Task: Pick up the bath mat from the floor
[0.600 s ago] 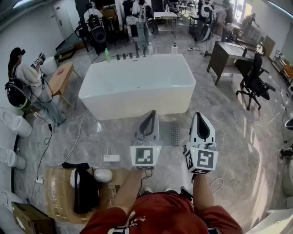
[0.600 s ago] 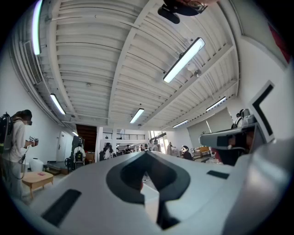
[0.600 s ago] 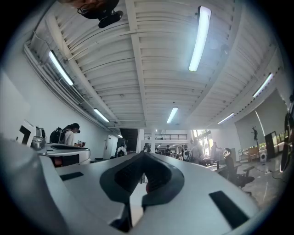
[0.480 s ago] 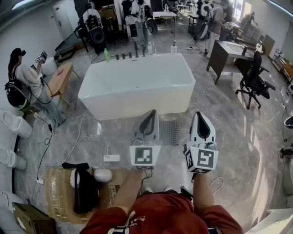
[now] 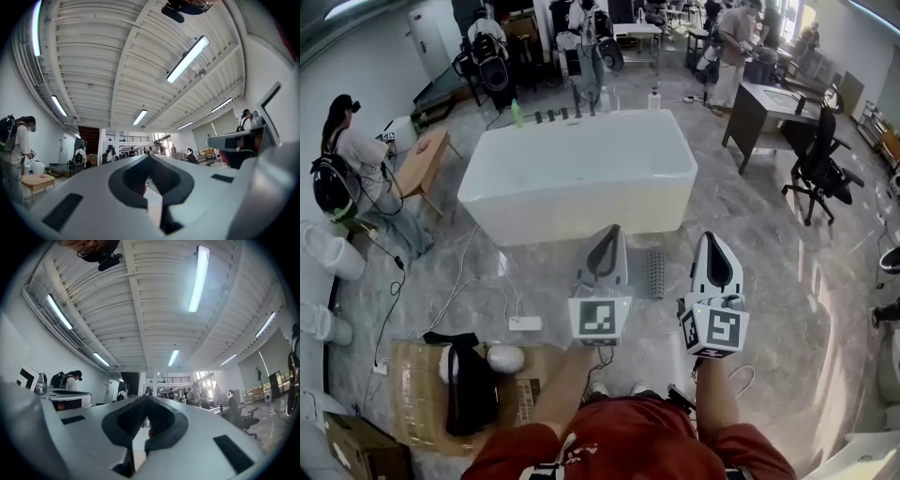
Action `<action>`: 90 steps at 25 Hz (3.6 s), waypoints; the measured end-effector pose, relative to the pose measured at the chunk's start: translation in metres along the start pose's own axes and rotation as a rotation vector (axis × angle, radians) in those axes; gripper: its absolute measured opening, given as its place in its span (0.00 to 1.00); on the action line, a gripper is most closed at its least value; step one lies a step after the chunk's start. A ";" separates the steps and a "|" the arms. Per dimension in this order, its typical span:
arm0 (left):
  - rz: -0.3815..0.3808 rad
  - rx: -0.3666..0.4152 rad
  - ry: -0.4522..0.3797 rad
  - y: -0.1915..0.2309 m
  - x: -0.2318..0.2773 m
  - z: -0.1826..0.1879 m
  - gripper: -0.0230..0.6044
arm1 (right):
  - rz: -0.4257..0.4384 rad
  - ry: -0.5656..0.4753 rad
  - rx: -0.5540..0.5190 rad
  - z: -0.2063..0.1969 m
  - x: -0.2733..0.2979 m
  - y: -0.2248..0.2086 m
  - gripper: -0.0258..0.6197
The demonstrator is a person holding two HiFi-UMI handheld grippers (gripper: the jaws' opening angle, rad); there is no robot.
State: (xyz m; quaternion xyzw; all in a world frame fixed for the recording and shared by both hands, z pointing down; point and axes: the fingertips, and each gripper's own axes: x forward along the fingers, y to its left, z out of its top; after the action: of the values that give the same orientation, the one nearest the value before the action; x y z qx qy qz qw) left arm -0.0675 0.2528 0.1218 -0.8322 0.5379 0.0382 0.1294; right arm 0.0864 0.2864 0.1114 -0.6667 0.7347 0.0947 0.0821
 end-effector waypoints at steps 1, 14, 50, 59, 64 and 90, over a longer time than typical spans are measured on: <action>0.006 0.009 0.005 -0.002 0.001 -0.001 0.06 | -0.002 0.000 0.003 -0.001 -0.001 -0.004 0.06; 0.040 -0.043 -0.003 -0.035 0.010 -0.012 0.06 | 0.035 0.005 0.050 -0.013 -0.001 -0.039 0.06; 0.051 -0.067 -0.005 -0.009 0.051 -0.033 0.06 | 0.043 0.005 0.053 -0.036 0.052 -0.041 0.06; 0.070 -0.053 0.011 0.036 0.082 -0.055 0.06 | 0.049 0.021 0.038 -0.057 0.103 -0.015 0.06; 0.064 -0.063 -0.010 0.062 0.106 -0.063 0.06 | 0.062 0.041 0.024 -0.069 0.143 0.003 0.06; 0.031 -0.057 0.012 0.186 0.199 -0.109 0.06 | -0.003 0.070 -0.003 -0.103 0.274 0.056 0.06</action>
State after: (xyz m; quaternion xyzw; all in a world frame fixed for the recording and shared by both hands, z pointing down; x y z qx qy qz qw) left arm -0.1607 -0.0239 0.1539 -0.8272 0.5503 0.0506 0.1020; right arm 0.0046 0.0023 0.1449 -0.6707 0.7361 0.0726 0.0556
